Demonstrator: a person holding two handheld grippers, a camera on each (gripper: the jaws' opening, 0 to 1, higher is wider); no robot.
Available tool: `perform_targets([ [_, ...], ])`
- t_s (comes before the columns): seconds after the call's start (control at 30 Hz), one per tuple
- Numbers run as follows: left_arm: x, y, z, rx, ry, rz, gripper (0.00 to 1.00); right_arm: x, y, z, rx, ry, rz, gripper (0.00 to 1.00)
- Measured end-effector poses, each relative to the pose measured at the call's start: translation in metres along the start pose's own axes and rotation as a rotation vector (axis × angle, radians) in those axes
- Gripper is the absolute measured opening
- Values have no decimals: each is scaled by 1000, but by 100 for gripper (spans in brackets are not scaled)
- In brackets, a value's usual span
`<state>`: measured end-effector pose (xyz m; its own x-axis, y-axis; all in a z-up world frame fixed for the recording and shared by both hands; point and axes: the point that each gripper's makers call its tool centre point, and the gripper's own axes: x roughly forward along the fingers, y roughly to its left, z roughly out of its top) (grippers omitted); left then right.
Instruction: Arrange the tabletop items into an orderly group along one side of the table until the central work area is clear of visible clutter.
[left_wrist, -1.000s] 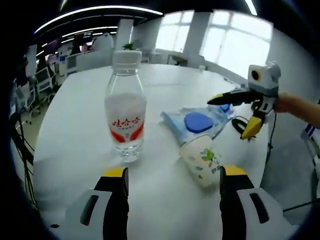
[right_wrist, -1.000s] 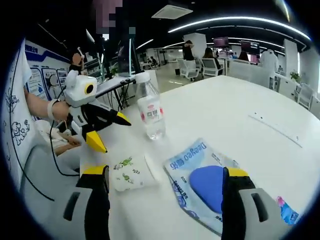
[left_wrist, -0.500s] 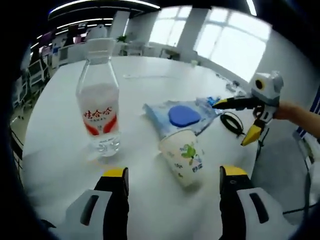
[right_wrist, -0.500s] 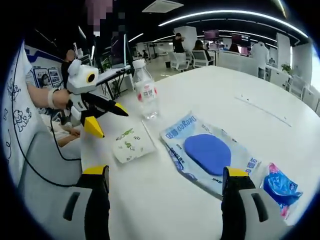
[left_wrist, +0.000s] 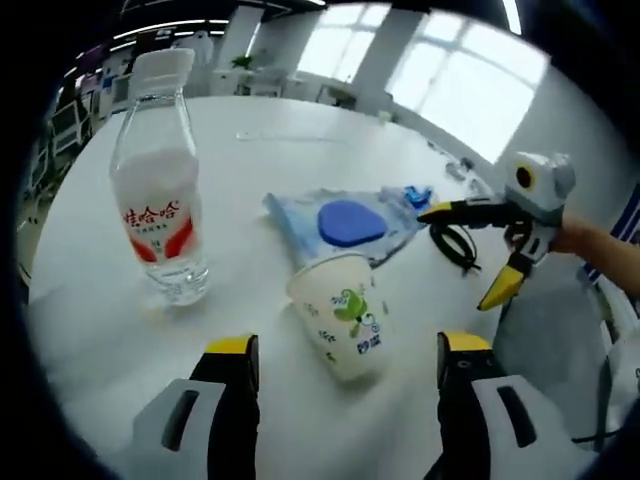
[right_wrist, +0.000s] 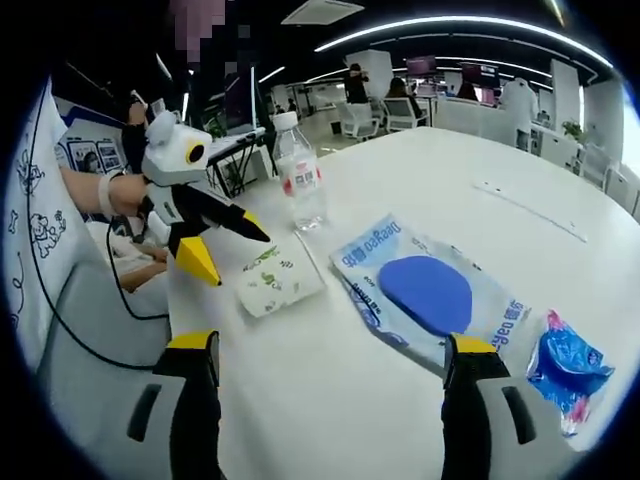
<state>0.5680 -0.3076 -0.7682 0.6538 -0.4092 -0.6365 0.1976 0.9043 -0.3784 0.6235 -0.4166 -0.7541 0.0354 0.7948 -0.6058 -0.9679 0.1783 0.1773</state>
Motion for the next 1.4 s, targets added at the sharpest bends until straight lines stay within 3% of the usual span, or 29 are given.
perform_targets([
  [0.23,9,-7,1,-8,36,-12,69,2,3,4,-15,2,18,90],
  [0.27,12,-12,-1,-5,59,-37,68,3,6,3,-36,10,27,90],
  [0.3,12,-12,-1,-4,57,-37,68,3,7,2,-55,24,31,89],
  [0.33,15,-13,0,5,58,-31,67,3,7,-1,-130,61,28,87],
  [0.4,18,-13,0,8,69,-30,66,3,13,-4,-166,90,48,86],
  [0.6,27,-14,-6,37,119,-16,67,7,22,0,-171,72,66,86],
  [0.77,34,-10,-3,6,129,2,63,11,25,0,-174,77,78,80],
  [1.4,43,3,-8,-19,168,35,55,13,23,2,-169,80,90,80],
])
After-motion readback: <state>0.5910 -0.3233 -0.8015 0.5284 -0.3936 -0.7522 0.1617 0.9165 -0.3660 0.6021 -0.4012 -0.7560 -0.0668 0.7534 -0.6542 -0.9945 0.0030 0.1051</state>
